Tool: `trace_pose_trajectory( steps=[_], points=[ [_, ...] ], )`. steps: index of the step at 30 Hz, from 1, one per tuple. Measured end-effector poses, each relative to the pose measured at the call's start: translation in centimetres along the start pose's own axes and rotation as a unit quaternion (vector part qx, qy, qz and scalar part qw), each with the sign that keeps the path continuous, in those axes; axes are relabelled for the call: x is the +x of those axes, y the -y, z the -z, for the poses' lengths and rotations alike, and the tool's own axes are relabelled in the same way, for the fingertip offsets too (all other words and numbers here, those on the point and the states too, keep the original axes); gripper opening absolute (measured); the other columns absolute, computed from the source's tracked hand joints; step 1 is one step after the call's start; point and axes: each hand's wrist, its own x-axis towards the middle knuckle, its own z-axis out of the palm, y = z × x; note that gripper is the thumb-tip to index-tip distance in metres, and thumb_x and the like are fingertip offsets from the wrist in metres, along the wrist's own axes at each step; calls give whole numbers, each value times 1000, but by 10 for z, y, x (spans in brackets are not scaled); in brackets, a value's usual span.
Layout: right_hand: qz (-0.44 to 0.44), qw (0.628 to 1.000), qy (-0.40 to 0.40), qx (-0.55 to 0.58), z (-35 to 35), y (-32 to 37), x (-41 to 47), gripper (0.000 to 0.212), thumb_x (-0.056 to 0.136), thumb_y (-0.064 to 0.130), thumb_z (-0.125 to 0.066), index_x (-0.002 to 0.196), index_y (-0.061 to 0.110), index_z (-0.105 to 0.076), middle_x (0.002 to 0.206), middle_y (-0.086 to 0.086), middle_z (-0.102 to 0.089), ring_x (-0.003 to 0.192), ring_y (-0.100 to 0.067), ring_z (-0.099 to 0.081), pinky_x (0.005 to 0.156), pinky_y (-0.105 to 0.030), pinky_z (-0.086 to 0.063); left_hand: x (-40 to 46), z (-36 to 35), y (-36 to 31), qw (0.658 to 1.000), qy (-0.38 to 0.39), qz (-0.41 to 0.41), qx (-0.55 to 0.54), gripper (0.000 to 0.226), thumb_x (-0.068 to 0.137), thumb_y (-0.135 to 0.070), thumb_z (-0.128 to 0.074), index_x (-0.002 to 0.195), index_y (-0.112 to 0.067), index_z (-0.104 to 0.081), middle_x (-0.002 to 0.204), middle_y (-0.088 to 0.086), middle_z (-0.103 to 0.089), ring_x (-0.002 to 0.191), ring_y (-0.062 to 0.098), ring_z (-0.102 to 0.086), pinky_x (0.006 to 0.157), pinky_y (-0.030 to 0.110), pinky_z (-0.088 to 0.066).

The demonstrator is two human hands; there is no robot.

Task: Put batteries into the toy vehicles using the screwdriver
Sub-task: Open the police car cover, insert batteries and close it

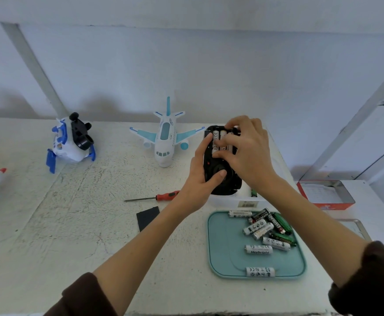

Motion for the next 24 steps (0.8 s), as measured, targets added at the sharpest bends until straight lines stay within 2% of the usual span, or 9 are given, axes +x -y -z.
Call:
trace_pose_trajectory(
  steps=[3,7,9,12,16,20,24],
  points=[
    [-18,996,58,65,-3,-3,1,10,69,16,-74,75,9,-70,123,-14,-55,109,-37,-49,89,-41,-39,1,0,1,1000,-2,7,10,73,83,-44,-61,136,-68,-16,150,-1,-29,137,24,-37,111,54,-33],
    [3,991,104,88,-2,-8,6,8,74,13,-72,77,5,-71,118,-15,-59,101,-36,-53,85,-31,-37,0,1,1,1000,-7,8,12,74,83,-43,-61,136,-68,-16,150,-1,-29,136,24,-38,111,54,-33],
    [22,991,104,76,-1,-10,7,12,76,16,-68,77,5,-72,116,-15,-60,99,-36,-53,82,-31,-37,0,1,2,1000,-10,7,14,75,83,-42,-61,137,-66,-15,149,0,-30,136,25,-39,111,54,-33],
    [41,993,94,58,-1,-8,7,18,78,20,-61,77,5,-71,115,-15,-60,98,-36,-51,72,-39,-47,0,-1,1,999,-13,5,29,75,83,-43,-60,138,-65,-13,147,0,-31,135,24,-39,111,54,-33],
    [44,996,70,36,-2,-2,6,11,80,14,-62,77,4,-68,115,-14,-58,99,-35,-50,61,-43,-52,1,0,0,999,-15,-2,49,75,85,-44,-59,140,-64,-11,146,2,-32,134,24,-40,111,54,-34],
    [49,995,69,56,-2,-5,6,14,79,18,-61,77,6,-69,116,-12,-59,100,-33,-50,64,-46,-52,-2,0,-1,999,-21,-3,40,78,84,-43,-61,141,-61,-12,148,2,-31,134,26,-40,110,55,-34],
    [65,993,78,65,5,-3,12,14,78,20,-63,82,11,-74,119,-11,-61,101,-33,-55,75,-45,-51,-5,6,-11,999,-29,-22,35,73,85,-40,-60,137,-66,-15,151,-4,-28,138,21,-37,112,52,-34]
  ],
)
